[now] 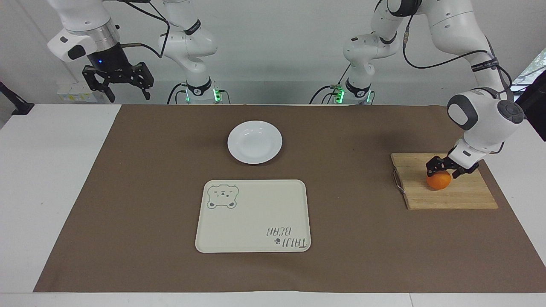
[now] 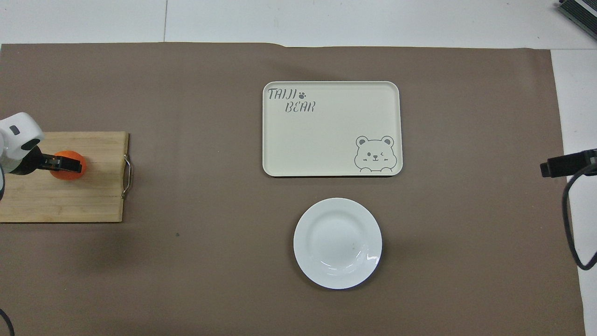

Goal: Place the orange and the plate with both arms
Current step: 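Reach the left gripper to the orange and grasp it, then carry the orange with the left gripper and release it onto the plate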

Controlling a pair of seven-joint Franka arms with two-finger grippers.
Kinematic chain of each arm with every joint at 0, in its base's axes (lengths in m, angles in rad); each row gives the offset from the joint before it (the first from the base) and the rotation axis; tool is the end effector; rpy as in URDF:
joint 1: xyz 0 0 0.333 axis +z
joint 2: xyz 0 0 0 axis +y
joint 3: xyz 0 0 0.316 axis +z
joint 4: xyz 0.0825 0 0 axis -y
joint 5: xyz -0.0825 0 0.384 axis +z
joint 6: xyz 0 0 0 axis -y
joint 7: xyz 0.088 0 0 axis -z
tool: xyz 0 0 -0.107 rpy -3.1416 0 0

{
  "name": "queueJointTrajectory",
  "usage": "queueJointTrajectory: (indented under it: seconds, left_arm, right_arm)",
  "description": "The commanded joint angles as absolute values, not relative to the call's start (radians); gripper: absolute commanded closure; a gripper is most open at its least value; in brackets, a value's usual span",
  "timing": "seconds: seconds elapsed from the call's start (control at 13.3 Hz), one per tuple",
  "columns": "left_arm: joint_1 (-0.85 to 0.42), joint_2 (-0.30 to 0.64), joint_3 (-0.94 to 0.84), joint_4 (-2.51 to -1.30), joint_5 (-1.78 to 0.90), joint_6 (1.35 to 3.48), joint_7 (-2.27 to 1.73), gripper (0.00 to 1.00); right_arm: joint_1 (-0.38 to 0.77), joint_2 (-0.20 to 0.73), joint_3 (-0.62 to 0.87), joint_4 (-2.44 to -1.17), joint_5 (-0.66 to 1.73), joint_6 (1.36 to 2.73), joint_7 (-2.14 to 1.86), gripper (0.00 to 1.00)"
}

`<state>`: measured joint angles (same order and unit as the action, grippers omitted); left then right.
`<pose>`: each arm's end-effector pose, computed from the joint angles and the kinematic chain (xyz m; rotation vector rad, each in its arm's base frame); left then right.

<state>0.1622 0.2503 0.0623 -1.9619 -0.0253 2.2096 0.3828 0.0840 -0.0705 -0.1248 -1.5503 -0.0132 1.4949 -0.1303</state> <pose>0.5883 0.1320 0.3481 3.1281 -0.2274 -0.0007 0.5241 -0.0256 0.6651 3.1328 0.1389 0.0221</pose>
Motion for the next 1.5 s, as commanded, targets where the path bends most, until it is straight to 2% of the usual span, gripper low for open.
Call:
queueJointTrajectory:
  seconds: [0.0, 0.08, 0.23, 0.3, 0.53, 0.68, 1.05, 1.43]
  left_arm:
    - [0.169, 0.242, 0.057, -1.979, -0.037, 2.238, 0.396, 0.01]
    - [0.167, 0.242, 0.057, -1.977, -0.037, 2.244, 0.394, 0.24]
    - [0.16, 0.245, 0.057, -1.971, -0.037, 2.247, 0.388, 0.91]
    - [0.161, 0.245, 0.055, -1.965, -0.037, 2.247, 0.39, 1.0]
    - [0.155, 0.235, 0.046, -1.916, -0.037, 2.227, 0.391, 1.0]
    - [0.105, 0.206, 0.043, -1.908, -0.037, 2.218, 0.382, 1.0]
    - [-0.096, 0.186, 0.043, -1.904, -0.032, 2.217, 0.214, 1.0]
    - [-0.386, 0.172, 0.037, -1.911, -0.035, 2.224, -0.11, 1.0]
  right_arm:
    - [0.069, -0.08, -0.118, -1.565, -0.006, 1.502, -0.155, 0.0]
    - [0.069, -0.081, -0.118, -1.565, -0.005, 1.502, -0.155, 0.0]
    - [0.069, -0.081, -0.118, -1.565, -0.005, 1.502, -0.155, 0.0]
    - [0.069, -0.081, -0.118, -1.565, -0.005, 1.502, -0.155, 0.0]
    - [0.069, -0.081, -0.118, -1.565, -0.005, 1.502, -0.155, 0.0]
    - [0.069, -0.081, -0.118, -1.565, -0.005, 1.502, -0.155, 0.0]
    - [0.069, -0.081, -0.118, -1.565, -0.005, 1.502, -0.155, 0.0]
    - [0.069, -0.081, -0.118, -1.565, -0.005, 1.502, -0.155, 0.0]
